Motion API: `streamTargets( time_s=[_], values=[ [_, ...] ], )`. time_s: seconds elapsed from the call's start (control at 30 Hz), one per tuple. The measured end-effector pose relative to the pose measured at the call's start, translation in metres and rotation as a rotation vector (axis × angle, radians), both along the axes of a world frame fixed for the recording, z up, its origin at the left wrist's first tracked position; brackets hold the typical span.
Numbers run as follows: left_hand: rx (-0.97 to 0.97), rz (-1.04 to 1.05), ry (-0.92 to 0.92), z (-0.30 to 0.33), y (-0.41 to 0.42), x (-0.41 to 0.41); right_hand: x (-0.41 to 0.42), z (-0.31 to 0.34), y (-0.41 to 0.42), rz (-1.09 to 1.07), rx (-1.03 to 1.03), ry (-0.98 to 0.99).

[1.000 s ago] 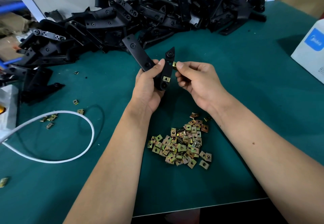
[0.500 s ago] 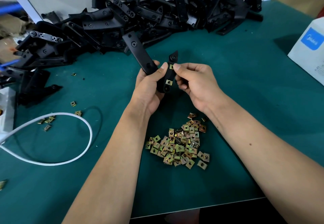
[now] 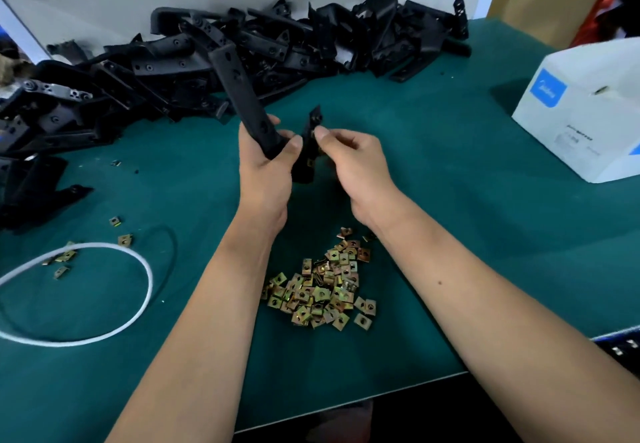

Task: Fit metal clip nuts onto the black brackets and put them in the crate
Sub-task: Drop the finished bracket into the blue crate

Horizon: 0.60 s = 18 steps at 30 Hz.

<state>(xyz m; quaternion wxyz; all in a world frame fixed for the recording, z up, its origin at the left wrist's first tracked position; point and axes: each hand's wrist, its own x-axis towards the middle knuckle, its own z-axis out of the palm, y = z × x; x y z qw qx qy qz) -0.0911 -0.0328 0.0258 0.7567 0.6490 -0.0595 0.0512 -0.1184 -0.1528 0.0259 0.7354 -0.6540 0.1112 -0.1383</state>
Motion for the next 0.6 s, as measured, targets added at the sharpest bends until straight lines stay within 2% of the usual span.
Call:
streamTargets(
  time_s=[0.13, 0.3, 0.4, 0.53, 0.6],
  values=[
    [0.083, -0.157, -0.149, 0.016, -0.021, -0.019, -0.017, 0.009, -0.012, -0.079, 0.049, -0.11],
    [0.109, -0.349, -0.195, 0.038, -0.093, -0.059, -0.06, 0.023, -0.075, -0.244, 0.104, -0.118],
    [0.126, -0.465, -0.211, 0.05, -0.15, -0.087, -0.104, 0.026, -0.129, -0.403, 0.116, -0.149],
    [0.122, -0.745, -0.195, 0.05, -0.241, -0.149, -0.189, 0.018, -0.208, -0.677, 0.115, -0.208],
    [0.178, -0.905, -0.177, 0.037, -0.282, -0.189, -0.237, 0.006, -0.239, -0.77, 0.224, -0.235]
  ],
)
